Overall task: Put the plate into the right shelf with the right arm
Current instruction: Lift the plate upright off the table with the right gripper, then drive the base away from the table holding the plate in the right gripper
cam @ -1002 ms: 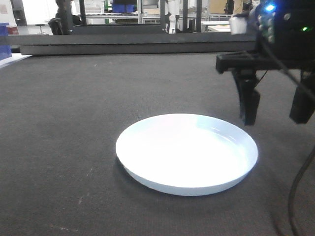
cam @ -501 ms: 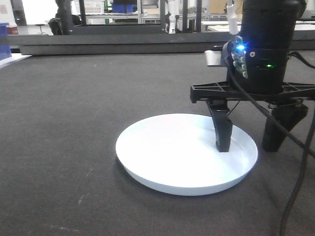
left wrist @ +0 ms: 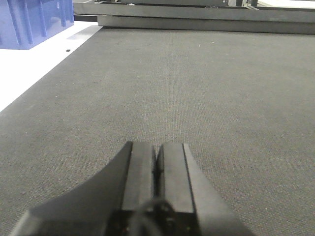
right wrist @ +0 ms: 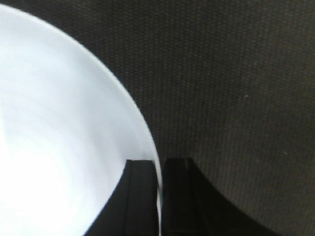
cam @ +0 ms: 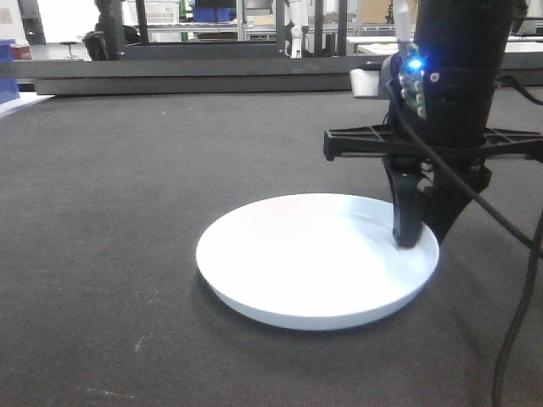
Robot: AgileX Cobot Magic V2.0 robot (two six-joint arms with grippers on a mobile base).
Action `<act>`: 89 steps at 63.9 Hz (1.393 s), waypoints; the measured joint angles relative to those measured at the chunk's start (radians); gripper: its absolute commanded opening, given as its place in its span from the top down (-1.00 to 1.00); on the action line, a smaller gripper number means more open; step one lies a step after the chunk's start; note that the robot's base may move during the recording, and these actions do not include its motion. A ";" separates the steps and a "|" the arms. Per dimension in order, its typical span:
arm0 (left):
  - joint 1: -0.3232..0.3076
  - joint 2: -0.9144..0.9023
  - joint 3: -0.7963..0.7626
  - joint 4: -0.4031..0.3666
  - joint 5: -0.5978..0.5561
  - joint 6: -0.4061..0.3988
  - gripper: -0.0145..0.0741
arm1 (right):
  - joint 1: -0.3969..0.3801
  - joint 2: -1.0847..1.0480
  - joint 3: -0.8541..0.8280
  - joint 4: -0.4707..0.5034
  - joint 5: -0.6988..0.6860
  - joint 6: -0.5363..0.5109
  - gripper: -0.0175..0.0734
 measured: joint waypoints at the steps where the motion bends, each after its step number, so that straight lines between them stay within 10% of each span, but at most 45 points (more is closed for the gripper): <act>1: 0.000 0.000 0.000 0.000 0.000 0.000 0.78 | 0.000 -0.007 0.003 0.000 -0.003 -0.002 0.50; 60: 0.000 0.000 0.000 0.000 0.000 0.000 0.78 | -0.337 -1.041 0.938 -0.021 -1.136 -0.437 0.50; 89: 0.000 0.000 0.000 0.000 0.000 0.000 0.78 | -0.337 -1.531 1.031 -0.014 -0.988 -0.441 0.50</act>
